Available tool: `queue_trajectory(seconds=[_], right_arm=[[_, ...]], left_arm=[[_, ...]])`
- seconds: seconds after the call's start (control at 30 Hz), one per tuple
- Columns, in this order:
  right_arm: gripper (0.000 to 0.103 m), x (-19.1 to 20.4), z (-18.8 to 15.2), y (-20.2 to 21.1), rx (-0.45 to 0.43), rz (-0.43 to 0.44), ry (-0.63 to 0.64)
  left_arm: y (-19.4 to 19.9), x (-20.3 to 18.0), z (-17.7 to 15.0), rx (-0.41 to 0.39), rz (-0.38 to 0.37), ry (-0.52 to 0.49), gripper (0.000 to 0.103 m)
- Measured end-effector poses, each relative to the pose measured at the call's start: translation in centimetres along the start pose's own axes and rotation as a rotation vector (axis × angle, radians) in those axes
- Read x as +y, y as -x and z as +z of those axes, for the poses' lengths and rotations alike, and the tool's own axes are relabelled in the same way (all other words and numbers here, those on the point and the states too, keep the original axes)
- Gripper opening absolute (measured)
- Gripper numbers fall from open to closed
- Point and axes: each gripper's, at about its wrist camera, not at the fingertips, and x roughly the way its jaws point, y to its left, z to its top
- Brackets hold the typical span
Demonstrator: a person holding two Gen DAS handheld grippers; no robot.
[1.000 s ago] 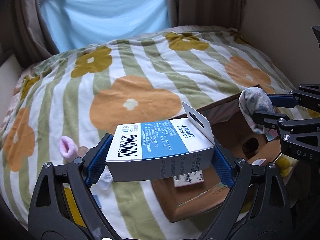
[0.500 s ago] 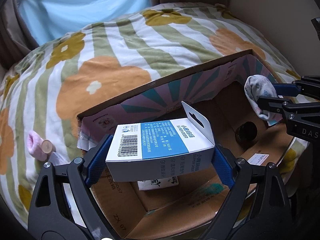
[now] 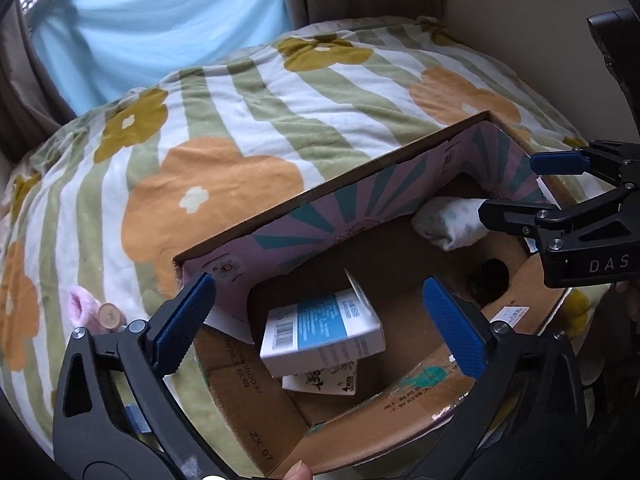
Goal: Organize objects
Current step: 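Carry the SUPER DEER box and sock into the cardboard box and release both, then withdraw both tools from the box toward the remaining items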
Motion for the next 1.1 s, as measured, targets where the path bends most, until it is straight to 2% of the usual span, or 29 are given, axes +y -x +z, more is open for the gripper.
queue_trajectory(seconds=[0.1,0.23,0.47,0.8,0.97,1.1], right_arm=[[0.100,0.2,0.0,0.4,-0.024,0.011,0.005],[0.100,0.8,0.0,1.0,-0.038,-0.004,0.018],[0.100,1.9,0.2,2.0,-0.056,-0.004,0.031],[0.100,2.8,0.6,3.8,-0.077,-0.006,0.018],[0.100,3.8,1.0,5.7,-0.104,-0.043,0.042],[0.100,4.9,1.7,7.4,-0.118,-0.059,0.053]], left_arm=[[0.1,0.5,-0.3,0.024,-0.020,0.019,0.103],[0.9,1.1,-0.6,0.003,-0.030,0.053,0.103],[2.7,1.3,-0.6,-0.034,0.004,0.034,0.103],[5.2,2.1,-0.7,-0.069,0.002,0.041,0.103],[6.8,3.4,-0.6,-0.083,-0.018,0.087,0.103],[8.7,5.0,-0.3,-0.112,0.016,0.098,0.103]])
